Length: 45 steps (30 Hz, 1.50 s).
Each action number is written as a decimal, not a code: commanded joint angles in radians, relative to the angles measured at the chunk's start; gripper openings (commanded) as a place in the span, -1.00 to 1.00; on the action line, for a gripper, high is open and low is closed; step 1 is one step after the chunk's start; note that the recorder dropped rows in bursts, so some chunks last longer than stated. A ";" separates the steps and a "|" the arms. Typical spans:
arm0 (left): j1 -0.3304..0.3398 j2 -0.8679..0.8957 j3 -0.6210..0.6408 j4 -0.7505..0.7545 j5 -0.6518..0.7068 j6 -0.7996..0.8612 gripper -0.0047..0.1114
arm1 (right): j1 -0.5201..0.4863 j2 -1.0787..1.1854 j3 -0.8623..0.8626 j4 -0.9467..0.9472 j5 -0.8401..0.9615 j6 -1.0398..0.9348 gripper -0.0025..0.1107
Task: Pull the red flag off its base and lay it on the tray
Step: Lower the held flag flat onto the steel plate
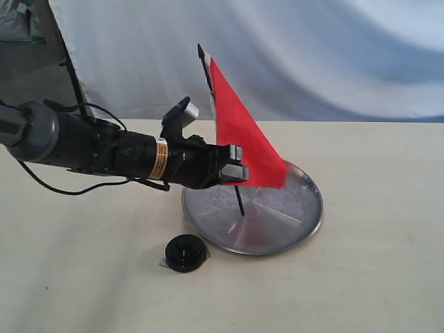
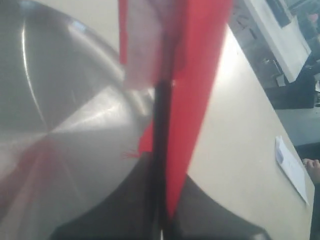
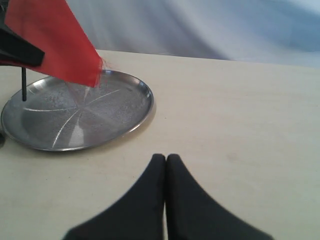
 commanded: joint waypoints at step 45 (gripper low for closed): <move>-0.011 0.356 -0.267 0.015 -0.510 -0.320 0.38 | 0.001 -0.006 0.004 -0.003 -0.005 0.002 -0.96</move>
